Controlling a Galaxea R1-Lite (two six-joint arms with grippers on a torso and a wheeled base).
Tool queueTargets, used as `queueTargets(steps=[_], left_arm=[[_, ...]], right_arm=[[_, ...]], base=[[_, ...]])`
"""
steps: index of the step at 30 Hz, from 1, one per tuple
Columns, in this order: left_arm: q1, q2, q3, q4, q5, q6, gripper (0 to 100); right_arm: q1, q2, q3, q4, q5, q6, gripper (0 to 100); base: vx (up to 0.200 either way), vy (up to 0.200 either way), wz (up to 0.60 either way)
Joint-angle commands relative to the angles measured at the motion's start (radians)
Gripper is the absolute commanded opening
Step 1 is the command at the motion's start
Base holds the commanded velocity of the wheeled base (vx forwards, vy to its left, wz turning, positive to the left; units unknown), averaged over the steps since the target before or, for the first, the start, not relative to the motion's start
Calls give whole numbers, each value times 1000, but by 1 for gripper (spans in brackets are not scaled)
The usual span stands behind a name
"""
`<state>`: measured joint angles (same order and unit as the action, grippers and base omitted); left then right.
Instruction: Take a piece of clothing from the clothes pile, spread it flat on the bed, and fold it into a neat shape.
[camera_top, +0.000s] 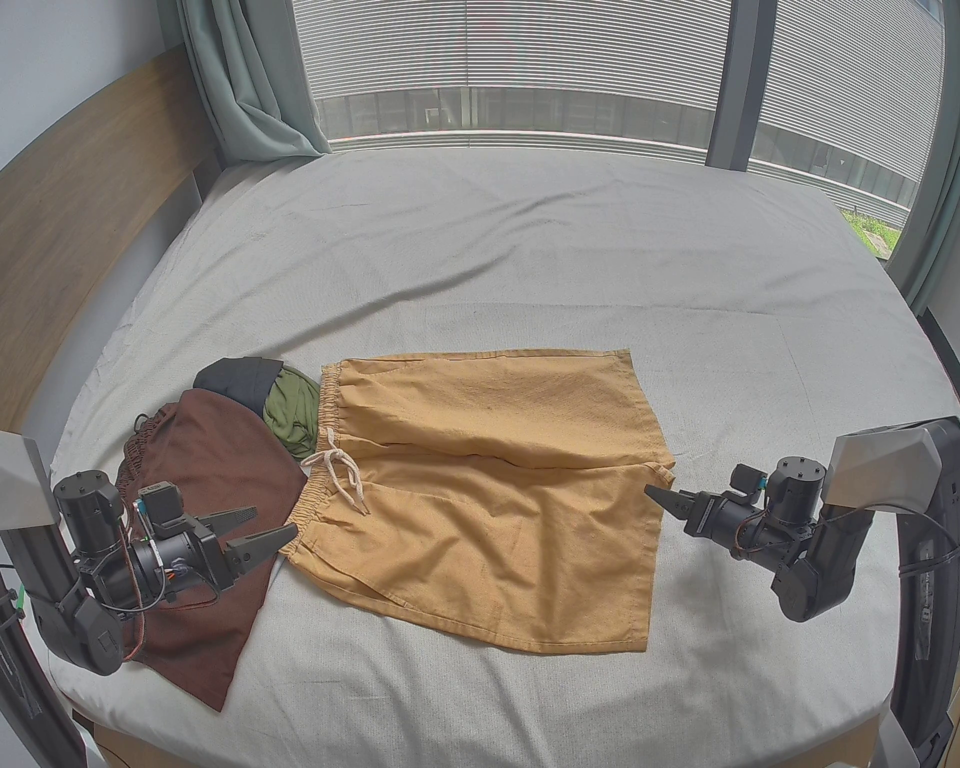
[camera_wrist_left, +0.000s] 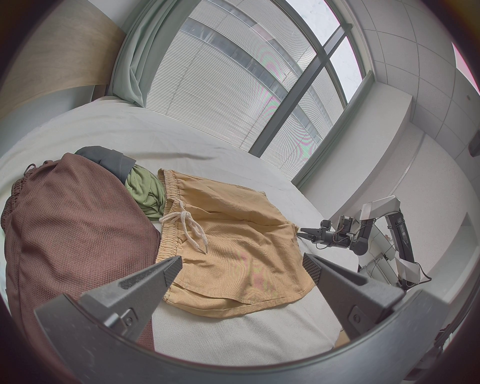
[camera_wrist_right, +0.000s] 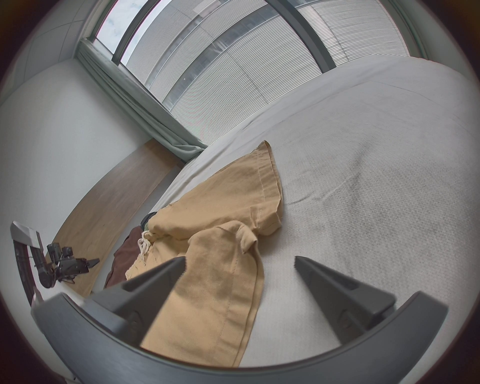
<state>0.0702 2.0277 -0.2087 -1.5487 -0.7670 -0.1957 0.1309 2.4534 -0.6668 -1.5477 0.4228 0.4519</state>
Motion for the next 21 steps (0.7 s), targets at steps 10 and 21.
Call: queueTargets(steps=[10,21], left_arm=[[5,31,14,-1,0,1,100],[10,118,-3,-1,8,-2,100]], right_arm=[[26,-180,339,4,215,-171,100],[41,-168,371,6,237,-246,100]], base=[[0,0,0],[0,0,0]])
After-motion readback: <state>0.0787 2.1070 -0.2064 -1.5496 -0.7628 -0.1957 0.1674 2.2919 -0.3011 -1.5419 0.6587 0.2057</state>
